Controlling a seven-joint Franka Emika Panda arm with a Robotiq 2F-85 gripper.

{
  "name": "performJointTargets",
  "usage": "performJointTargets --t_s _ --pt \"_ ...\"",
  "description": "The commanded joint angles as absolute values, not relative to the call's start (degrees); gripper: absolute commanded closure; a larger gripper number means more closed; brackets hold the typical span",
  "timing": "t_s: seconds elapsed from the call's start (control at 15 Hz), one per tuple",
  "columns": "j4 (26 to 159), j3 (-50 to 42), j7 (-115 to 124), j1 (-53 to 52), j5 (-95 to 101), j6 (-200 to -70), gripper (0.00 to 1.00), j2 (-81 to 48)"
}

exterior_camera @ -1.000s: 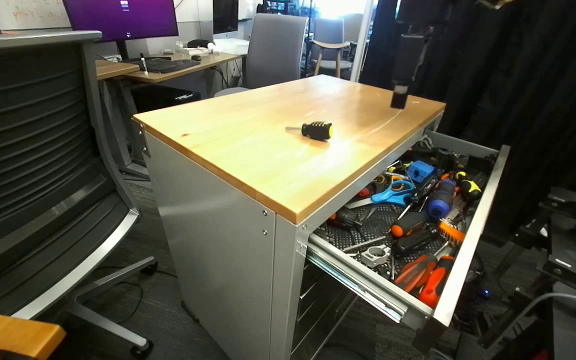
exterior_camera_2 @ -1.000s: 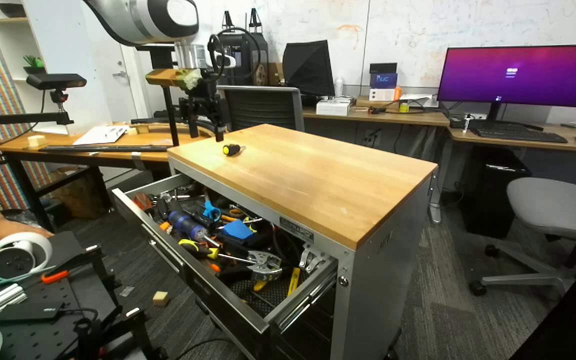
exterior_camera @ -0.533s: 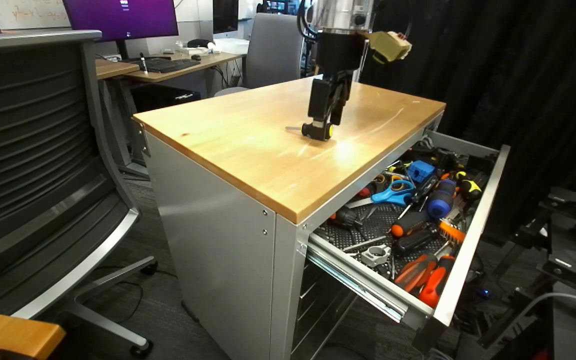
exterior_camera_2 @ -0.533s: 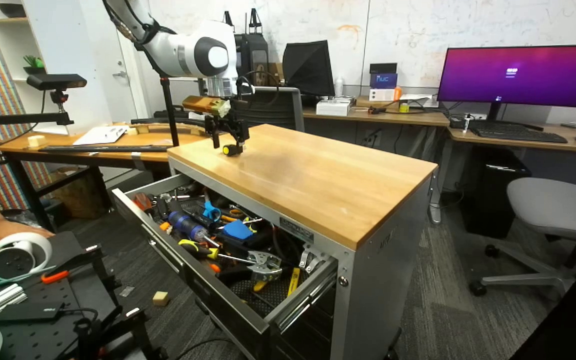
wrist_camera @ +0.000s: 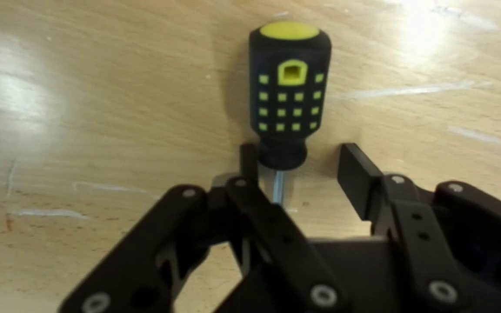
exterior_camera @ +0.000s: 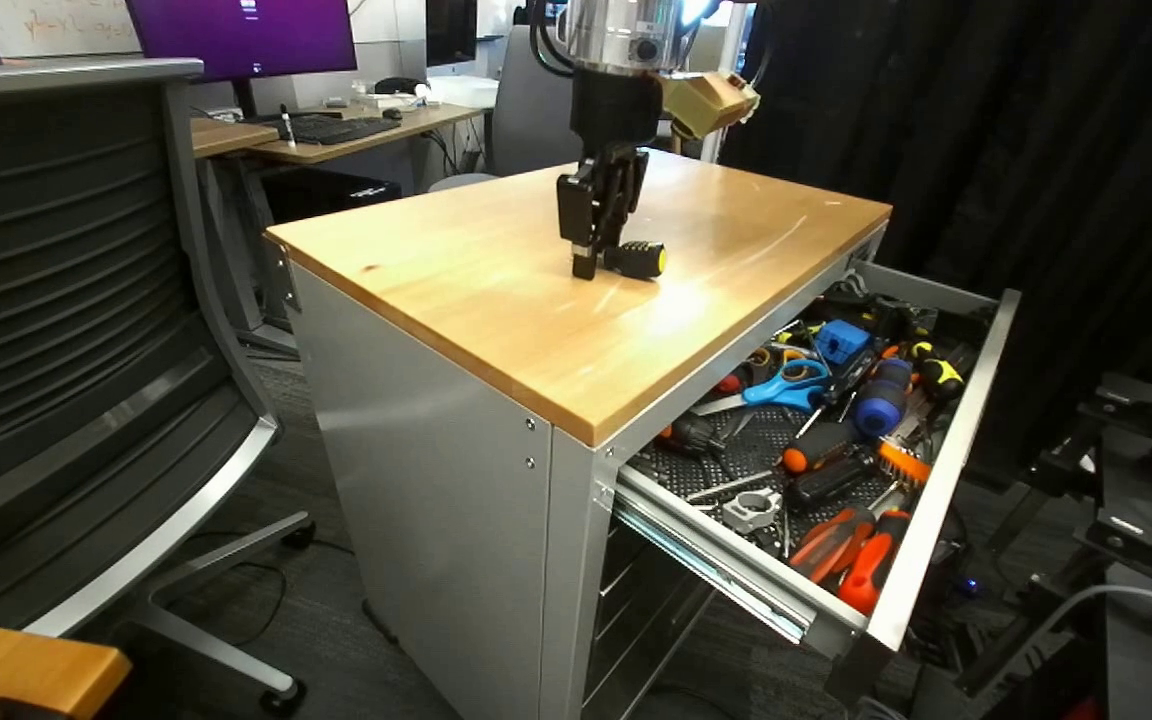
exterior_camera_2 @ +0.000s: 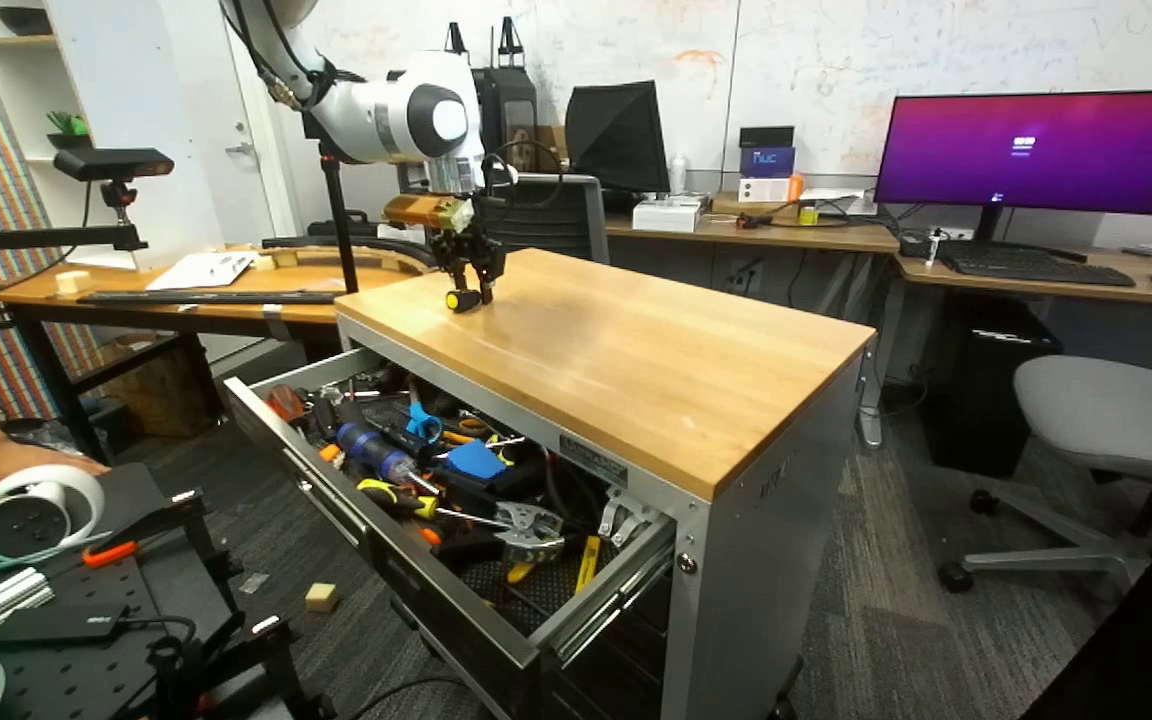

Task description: Put the screwdriver in the topmost drawer and then close the drawer

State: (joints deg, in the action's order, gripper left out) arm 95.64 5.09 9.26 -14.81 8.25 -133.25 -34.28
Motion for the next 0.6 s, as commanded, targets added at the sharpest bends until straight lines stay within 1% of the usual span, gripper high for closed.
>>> performJointTargets --t_s 0.0,0.13,0.2,0.27,0.33,0.53 --pt "95.6 3.0 13.6 -16.3 9.3 -130.3 0.79 -33.9" --pt "96.7 2.8 15.6 -16.7 9.3 -129.1 0.92 -33.2" --pt "97.1 2.4 16.7 -16.9 9.5 -128.6 0.93 -32.9" --pt "97.6 2.0 17.8 -17.0 9.6 -128.1 0.89 -32.6" --pt "98.0 1.6 18.8 -17.3 10.0 -127.6 0.89 -32.2" --pt "99.8 1.5 18.7 -16.7 9.8 -120.6 0.89 -30.0"
